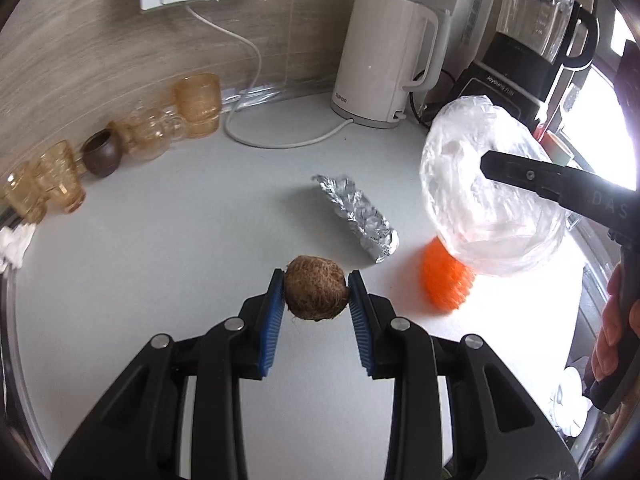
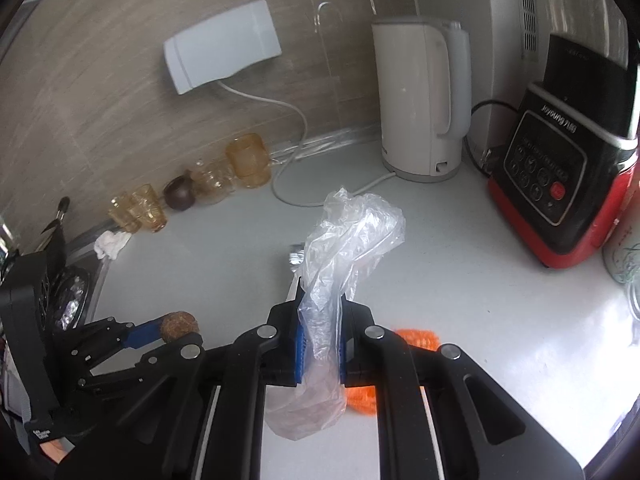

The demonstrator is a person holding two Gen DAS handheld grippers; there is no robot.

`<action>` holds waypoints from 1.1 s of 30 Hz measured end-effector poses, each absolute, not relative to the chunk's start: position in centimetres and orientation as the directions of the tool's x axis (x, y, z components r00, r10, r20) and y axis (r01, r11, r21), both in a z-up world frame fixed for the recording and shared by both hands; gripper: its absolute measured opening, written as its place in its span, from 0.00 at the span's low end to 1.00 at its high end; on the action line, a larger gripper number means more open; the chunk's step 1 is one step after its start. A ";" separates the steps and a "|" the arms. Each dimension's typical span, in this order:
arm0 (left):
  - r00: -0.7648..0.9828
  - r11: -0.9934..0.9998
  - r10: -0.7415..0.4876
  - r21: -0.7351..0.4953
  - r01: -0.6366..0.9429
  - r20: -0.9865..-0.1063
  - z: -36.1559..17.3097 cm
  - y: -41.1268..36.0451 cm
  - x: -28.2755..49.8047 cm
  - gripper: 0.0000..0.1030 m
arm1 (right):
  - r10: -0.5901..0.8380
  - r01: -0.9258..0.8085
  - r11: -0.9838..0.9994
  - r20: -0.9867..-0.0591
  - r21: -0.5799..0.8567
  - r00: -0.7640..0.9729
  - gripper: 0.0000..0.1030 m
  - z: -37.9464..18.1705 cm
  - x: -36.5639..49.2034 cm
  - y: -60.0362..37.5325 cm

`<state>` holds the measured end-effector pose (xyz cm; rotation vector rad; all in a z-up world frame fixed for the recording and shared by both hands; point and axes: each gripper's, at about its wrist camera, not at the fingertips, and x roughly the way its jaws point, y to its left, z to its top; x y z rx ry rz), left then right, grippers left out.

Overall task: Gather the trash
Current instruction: 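Carry the nut and the clear plastic bag over the green basket with both grippers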

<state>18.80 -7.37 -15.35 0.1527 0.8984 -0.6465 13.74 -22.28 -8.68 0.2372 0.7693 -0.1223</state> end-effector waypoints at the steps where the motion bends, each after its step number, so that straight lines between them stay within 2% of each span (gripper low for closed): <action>1: 0.452 0.804 -0.456 -0.139 0.578 -0.767 -15.2 -7.2 18.4 0.31 | -0.021 0.190 0.968 -0.696 0.167 0.718 0.12 -8.3 13.1 -22.1; 9: 0.490 0.841 -0.432 -0.142 0.523 -0.757 -13.3 -4.0 12.7 0.31 | 0.013 0.105 0.985 -0.675 0.133 0.738 0.12 -6.4 6.0 -18.6; 16: 0.514 0.871 -0.402 -0.143 0.470 -0.758 -12.6 -1.6 6.6 0.31 | 0.092 -0.008 0.992 -0.697 0.123 0.711 0.12 -7.0 -1.3 -14.6; 25: 0.530 0.894 -0.361 -0.124 0.430 -0.767 -12.5 0.7 -0.8 0.31 | 0.207 -0.172 0.977 -0.770 0.128 0.604 0.12 -10.8 -8.8 -9.6; 33: 0.518 0.917 -0.314 -0.113 0.382 -0.796 -14.1 2.4 -5.2 0.31 | 0.239 -0.274 0.955 -0.850 0.118 0.469 0.12 -16.4 -11.5 -6.9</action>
